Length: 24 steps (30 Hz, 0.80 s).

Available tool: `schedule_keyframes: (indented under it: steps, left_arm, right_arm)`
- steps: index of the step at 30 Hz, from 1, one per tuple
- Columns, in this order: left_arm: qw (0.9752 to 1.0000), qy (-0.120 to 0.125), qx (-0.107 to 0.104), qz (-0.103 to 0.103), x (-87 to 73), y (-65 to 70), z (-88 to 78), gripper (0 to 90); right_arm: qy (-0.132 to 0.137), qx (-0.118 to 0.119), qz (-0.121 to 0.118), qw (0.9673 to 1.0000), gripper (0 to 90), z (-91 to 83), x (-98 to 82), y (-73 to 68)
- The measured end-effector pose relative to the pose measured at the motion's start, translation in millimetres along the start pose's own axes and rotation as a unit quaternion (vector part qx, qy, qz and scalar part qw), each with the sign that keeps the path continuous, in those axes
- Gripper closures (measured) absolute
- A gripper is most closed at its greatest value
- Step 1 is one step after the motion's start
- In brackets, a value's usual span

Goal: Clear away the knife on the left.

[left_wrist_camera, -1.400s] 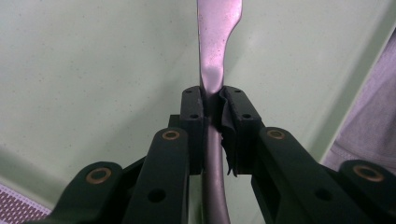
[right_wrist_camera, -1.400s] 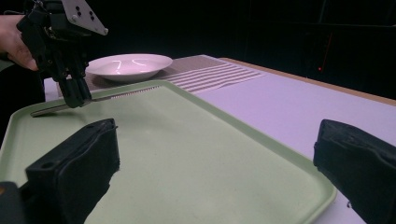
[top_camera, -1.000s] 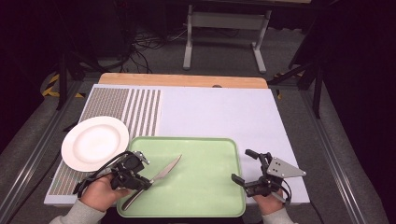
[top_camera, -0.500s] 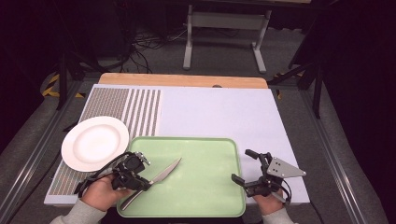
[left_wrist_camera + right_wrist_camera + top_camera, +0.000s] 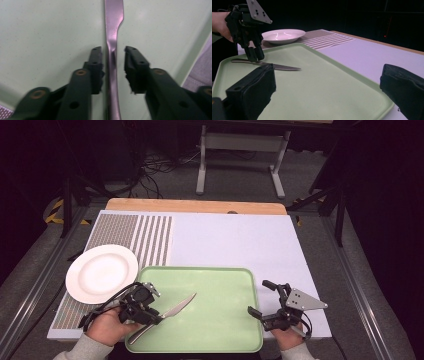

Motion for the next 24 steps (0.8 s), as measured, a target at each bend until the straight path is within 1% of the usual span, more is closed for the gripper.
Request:
schedule_keyframes:
  steps: [1, 5, 6, 8, 9, 10, 11, 12, 13, 14, 15, 16, 17, 18, 19, 21, 22, 23, 24]
  left_arm:
    - [1.0, 0.004, -0.004, 0.003, 0.3, 0.4, -1.1, 57.7]
    - [0.9995, 0.021, 0.0, 0.023, 2.3, 4.4, -4.7, 36.4]
    - [0.9995, 0.021, 0.0, 0.023, 2.3, 4.4, -4.7, 34.0]
    - [0.9988, 0.016, 0.004, 0.045, 3.7, 8.8, -5.3, 34.0]
    - [0.9982, 0.016, 0.011, 0.056, 4.0, 11.4, -5.5, 31.0]
    - [0.9972, 0.021, 0.017, 0.069, 4.9, 13.2, -5.3, 29.8]
    - [0.9953, 0.023, 0.029, 0.089, 6.4, 17.0, -5.7, 28.8]
    - [0.9943, 0.027, 0.033, 0.097, 6.7, 18.1, -5.7, 28.6]
    - [0.9927, 0.029, 0.039, 0.111, 7.4, 19.3, -6.5, 29.3]
    - [0.9918, 0.029, 0.041, 0.117, 8.0, 19.9, -6.9, 32.5]
    - [0.9918, 0.029, 0.041, 0.117, 8.0, 19.9, -6.9, 35.4]
    - [0.9903, 0.032, 0.047, 0.127, 8.5, 21.1, -7.0, 43.0]
    - [0.9901, 0.031, 0.048, 0.129, 8.6, 20.6, -7.3, 48.8]
    - [0.9905, 0.033, 0.041, 0.127, 8.6, 19.7, -7.1, 55.9]
    - [0.9903, 0.037, 0.034, 0.13, 8.4, 18.7, -6.9, 62.7]
    - [0.9889, 0.039, 0.031, 0.14, 7.5, 18.7, -7.4, 76.5]
    - [0.9877, 0.04, 0.032, 0.148, 7.6, 19.4, -6.5, 81.2]
    - [0.9871, 0.037, 0.034, 0.152, 7.5, 20.6, -5.9, 84.6]
    - [0.9859, 0.036, 0.035, 0.16, 7.6, 21.6, -5.0, 87.5]
  right_arm:
    - [0.0, 0.0, 0.0, 1.0, 0.9, 0.0, 0.0, 0.0]
    - [0.0, -0.001, 0.001, 1.0, 0.9, -0.2, 0.1, -0.1]
    - [0.001, -0.001, 0.001, 1.0, 0.9, -0.3, 0.2, -0.1]
    - [0.001, 0.0, 0.001, 1.0, 0.9, -0.3, 0.2, -0.1]
    - [0.0, 0.0, 0.0, 1.0, 0.9, -0.1, 0.0, -0.1]
    - [0.0, 0.0, -0.001, 1.0, 0.9, 0.1, 0.0, -0.1]
    - [0.001, 0.0, -0.001, 1.0, 0.9, 0.1, 0.1, -0.2]
    - [0.0, 0.0, -0.001, 1.0, 0.9, -0.1, 0.2, -0.4]
    - [0.0, 0.0, -0.001, 1.0, 0.9, -0.2, 0.2, -0.4]
    - [0.001, 0.0, -0.001, 1.0, 0.9, -0.3, 0.2, -0.3]
    - [0.001, 0.0, -0.001, 1.0, 0.9, -0.3, 0.2, -0.3]
    - [0.001, 0.0, -0.001, 1.0, 0.9, -0.4, 0.2, -0.2]
    - [0.001, 0.0, -0.002, 1.0, 0.9, -0.2, 0.2, -0.2]
    - [0.0, 0.0, -0.002, 1.0, 0.9, -0.2, 0.2, -0.3]
    - [0.0, 0.001, -0.002, 1.0, 0.9, -0.1, 0.3, -0.6]
    - [0.0, 0.001, -0.003, 1.0, 0.9, -0.1, 0.2, -0.6]
    - [0.0, 0.001, -0.002, 1.0, 0.9, -0.1, 0.2, -0.5]
    - [0.0, 0.0, -0.002, 1.0, 0.9, -0.2, 0.1, -0.4]
    - [-0.001, 0.0, -0.003, 1.0, 0.9, -0.1, 0.0, -0.3]
Point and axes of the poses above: each handheld gripper's, and its own axes: z roughly forward along the jaws, x roughly out of its top, y roughly to its right, the point moved 1 cm from there along z, roughly forward along the jaws, and after that the axes turned 13 degrees about -x, right-handed, at the moved point
